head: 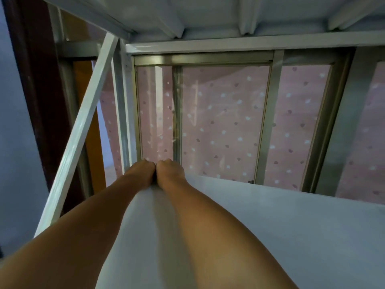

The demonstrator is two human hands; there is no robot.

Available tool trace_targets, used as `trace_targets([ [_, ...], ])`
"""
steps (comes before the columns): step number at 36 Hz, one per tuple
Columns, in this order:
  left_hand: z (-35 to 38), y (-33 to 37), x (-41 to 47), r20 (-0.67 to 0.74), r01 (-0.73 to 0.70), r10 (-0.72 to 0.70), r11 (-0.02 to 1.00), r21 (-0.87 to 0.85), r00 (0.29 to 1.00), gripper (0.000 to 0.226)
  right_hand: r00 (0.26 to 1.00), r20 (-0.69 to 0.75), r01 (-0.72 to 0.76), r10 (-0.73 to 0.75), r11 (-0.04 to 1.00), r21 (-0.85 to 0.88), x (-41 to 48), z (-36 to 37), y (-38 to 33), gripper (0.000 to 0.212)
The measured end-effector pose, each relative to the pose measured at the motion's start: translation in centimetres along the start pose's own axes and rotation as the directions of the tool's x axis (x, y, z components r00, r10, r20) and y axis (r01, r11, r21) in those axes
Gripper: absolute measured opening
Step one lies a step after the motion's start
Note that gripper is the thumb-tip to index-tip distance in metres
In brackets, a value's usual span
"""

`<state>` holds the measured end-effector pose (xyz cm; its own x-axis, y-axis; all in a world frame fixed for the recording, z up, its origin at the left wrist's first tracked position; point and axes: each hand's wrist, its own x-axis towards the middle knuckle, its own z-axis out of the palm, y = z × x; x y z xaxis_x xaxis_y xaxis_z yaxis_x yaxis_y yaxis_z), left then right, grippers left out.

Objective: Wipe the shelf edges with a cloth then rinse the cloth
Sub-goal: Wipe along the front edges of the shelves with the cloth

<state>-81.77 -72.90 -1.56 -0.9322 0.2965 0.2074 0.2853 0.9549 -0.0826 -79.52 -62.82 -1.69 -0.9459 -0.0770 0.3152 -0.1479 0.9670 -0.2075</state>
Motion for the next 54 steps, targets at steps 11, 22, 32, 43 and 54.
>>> trace_targets([
  [11,-0.7,7.8,3.2,-0.048,-0.156,0.154,0.986,-0.057,0.987,0.02,0.989,0.013,-0.147,0.15,0.982,-0.121,-1.3,-3.3,7.5,0.032],
  [22,-2.0,16.5,2.5,0.016,-0.259,0.262,0.962,-0.087,0.965,0.02,0.967,0.03,-0.239,0.254,0.94,-0.245,-5.8,-6.3,14.1,0.02],
  [32,-2.4,23.3,0.6,-0.011,-0.306,0.307,0.947,-0.096,0.952,0.016,0.944,0.001,-0.322,0.331,0.918,-0.233,-10.6,-8.7,19.2,0.023],
  [43,-3.8,34.0,-1.5,-0.032,-0.317,0.317,0.93,-0.185,0.948,0.02,0.929,-0.017,-0.364,0.369,0.906,-0.217,-16.1,-12.8,28.1,0.022],
  [54,-4.8,44.7,-3.3,-0.054,-0.383,0.379,0.908,-0.168,0.924,0.017,0.868,-0.032,-0.494,0.495,0.855,-0.162,-22.2,-16.1,36.2,0.025],
])
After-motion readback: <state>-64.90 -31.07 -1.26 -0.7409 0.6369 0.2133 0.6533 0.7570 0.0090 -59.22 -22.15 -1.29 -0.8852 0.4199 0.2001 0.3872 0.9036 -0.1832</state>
